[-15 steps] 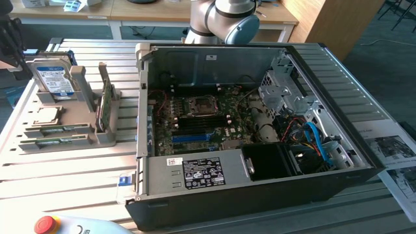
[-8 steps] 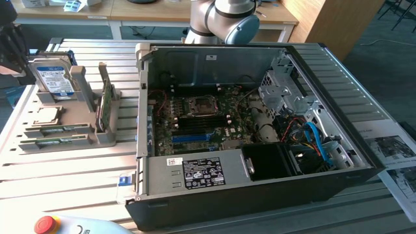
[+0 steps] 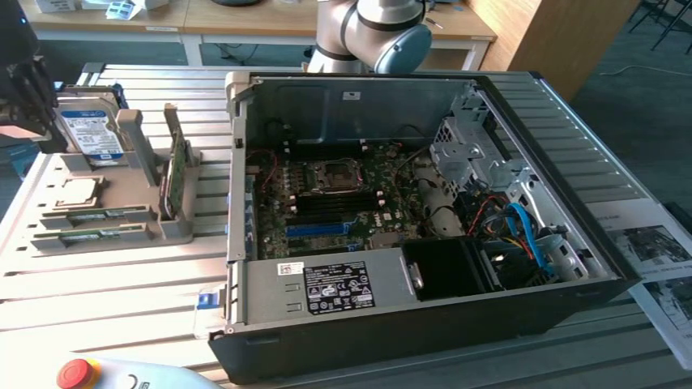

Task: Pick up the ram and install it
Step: 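Pick up the ram and move it above insertion slot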

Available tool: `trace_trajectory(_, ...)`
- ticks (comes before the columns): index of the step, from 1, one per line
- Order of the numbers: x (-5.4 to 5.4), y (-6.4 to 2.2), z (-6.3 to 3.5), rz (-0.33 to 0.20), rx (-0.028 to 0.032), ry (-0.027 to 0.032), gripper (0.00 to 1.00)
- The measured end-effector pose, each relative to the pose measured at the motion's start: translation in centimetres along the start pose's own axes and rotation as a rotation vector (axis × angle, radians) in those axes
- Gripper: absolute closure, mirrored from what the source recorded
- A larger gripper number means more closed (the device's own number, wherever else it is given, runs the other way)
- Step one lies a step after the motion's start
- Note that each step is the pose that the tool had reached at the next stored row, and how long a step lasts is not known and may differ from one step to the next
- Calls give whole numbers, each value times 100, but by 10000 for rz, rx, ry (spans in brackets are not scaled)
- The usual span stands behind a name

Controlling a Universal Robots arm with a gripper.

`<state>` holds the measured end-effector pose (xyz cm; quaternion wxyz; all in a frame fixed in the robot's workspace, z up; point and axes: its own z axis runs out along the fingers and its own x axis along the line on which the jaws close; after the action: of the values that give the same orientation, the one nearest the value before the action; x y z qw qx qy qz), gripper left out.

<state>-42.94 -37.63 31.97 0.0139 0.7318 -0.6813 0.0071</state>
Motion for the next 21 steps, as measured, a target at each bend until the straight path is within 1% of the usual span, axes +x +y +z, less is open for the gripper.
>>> trace_trajectory(12, -5, 6, 183, -1, 1, -2, 90)
trace_trajectory(21, -10, 12, 345, -1, 3, -1, 90)
